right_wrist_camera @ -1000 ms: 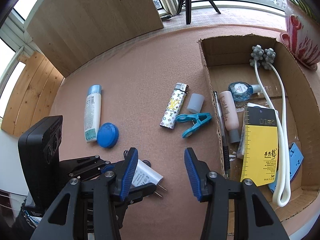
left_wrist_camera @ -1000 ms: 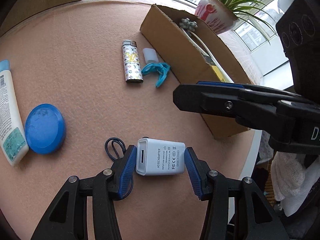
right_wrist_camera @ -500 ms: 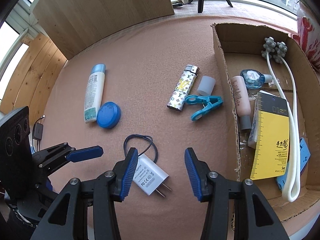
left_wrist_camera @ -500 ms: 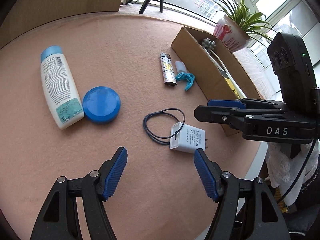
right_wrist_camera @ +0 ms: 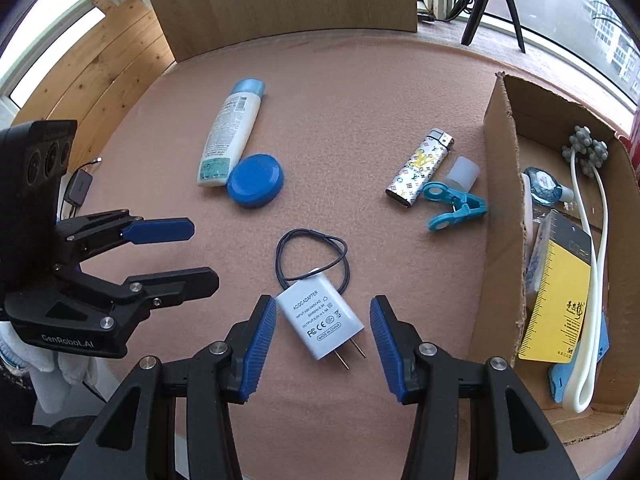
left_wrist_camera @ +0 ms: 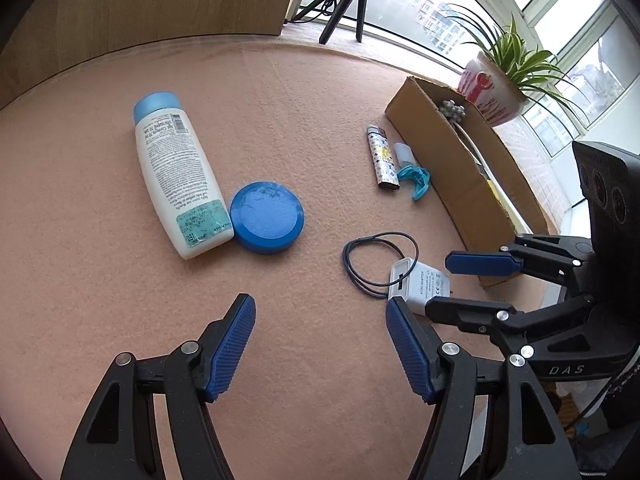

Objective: Organize objects
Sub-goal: 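Lift the charger with the left gripper and pass it toward the right gripper, then grasp the charger with the right gripper while the left gripper grasps the blue lid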

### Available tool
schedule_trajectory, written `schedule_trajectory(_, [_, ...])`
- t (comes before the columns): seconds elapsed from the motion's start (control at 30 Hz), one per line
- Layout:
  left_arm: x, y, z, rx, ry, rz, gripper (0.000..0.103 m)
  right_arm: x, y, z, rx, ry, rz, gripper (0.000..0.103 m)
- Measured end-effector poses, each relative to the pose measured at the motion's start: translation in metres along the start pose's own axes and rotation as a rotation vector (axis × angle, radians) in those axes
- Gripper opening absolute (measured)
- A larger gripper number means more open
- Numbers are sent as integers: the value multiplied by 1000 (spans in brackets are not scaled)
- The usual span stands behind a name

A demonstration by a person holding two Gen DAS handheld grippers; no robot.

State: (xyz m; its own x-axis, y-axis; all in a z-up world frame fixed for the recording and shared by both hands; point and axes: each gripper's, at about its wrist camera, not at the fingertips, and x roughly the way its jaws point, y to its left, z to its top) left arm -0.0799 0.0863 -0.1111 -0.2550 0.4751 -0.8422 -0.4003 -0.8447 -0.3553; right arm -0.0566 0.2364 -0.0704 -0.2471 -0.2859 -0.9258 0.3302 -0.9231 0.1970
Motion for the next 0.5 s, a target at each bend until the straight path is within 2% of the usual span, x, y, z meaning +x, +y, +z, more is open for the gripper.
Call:
schedule_trajectory(0.2, [12, 3, 22, 12, -12, 56, 70, 9, 14, 0, -78, 7, -55, 46])
schedule_trajectory(0.3, [23, 4, 29, 17, 4, 60, 70, 10, 14, 1, -83, 7, -60, 46])
schedule_trajectory(0.37, [26, 2, 30, 17, 20, 61, 64, 12, 13, 0, -81, 15, -71, 46])
schedule_trajectory(0.5, [22, -5, 27, 30, 6, 38, 64, 13, 11, -3, -66, 18, -76, 46])
